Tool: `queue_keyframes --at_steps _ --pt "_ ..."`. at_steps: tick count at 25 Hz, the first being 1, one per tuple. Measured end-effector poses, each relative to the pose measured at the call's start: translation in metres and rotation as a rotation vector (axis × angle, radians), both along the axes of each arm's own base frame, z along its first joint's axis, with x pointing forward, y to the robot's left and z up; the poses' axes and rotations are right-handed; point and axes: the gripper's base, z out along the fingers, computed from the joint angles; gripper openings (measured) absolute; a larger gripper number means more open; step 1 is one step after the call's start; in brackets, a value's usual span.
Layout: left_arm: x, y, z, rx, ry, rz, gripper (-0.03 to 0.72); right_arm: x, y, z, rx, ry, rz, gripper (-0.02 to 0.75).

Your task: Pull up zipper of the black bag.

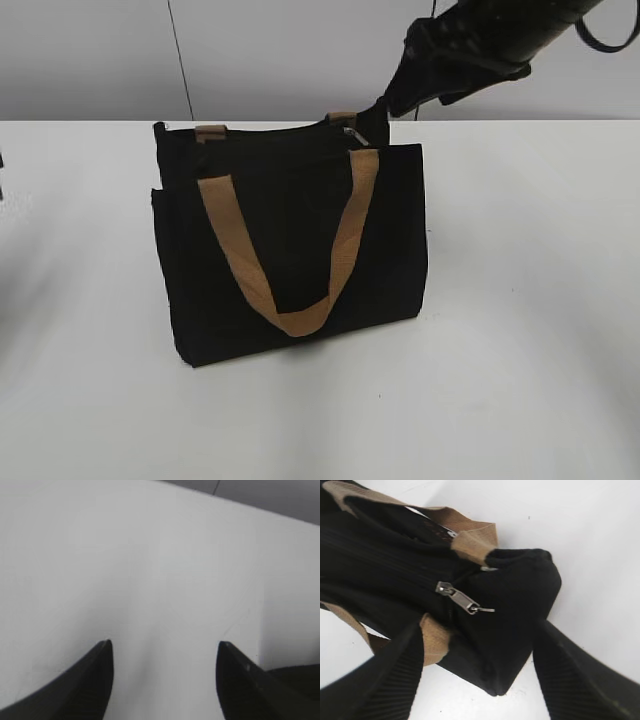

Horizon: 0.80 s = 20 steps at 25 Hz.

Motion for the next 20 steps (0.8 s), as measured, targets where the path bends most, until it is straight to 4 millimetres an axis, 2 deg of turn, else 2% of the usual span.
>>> queue_keyframes --at_steps 6,10,16,20 --pt "0.005 -0.009 0.002 0.027 0.222 -0.120 0.453 0.002 -0.035 0.013 0.011 0.006 -0.114 0.527" --pt "0.017 -0.019 0.013 -0.004 0.317 -0.226 0.450 0.004 -0.068 0.009 -0.037 0.089 -0.228 0.527" --pt "0.034 -0.024 0.043 -0.012 0.399 -0.272 0.449 0.003 -0.106 0.004 -0.118 0.164 -0.305 0.527" --pt "0.039 -0.025 0.063 -0.017 0.451 -0.289 0.449 -0.006 -0.126 0.000 -0.132 0.292 -0.346 0.527"
